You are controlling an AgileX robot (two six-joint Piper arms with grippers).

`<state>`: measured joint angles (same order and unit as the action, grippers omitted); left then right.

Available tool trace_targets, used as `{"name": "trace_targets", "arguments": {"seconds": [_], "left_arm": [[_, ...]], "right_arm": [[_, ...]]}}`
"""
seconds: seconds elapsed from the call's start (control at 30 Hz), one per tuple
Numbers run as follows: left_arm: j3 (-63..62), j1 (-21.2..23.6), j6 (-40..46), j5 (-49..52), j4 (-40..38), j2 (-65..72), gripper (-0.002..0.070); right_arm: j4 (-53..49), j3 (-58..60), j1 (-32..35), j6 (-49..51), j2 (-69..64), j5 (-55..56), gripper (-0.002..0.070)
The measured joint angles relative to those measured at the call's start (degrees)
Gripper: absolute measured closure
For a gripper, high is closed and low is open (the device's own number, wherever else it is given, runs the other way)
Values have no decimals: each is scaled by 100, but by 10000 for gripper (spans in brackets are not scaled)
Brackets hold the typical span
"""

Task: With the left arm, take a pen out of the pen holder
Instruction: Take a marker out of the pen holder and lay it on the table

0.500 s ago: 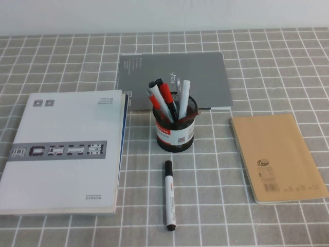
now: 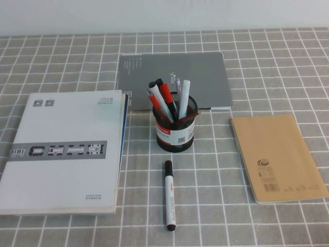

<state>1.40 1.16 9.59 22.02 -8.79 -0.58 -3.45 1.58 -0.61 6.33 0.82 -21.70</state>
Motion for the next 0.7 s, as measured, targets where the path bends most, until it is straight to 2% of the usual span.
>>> {"name": "trace_targets", "arguments": {"seconds": [0.5, 0.7], "left_arm": [[0, 0, 0, 0, 0, 0, 677], [0, 0, 46, 0, 416, 0, 677]], "right_arm": [[0, 0, 0, 0, 0, 0, 689], [0, 0, 0, 0, 0, 0, 689]]}}
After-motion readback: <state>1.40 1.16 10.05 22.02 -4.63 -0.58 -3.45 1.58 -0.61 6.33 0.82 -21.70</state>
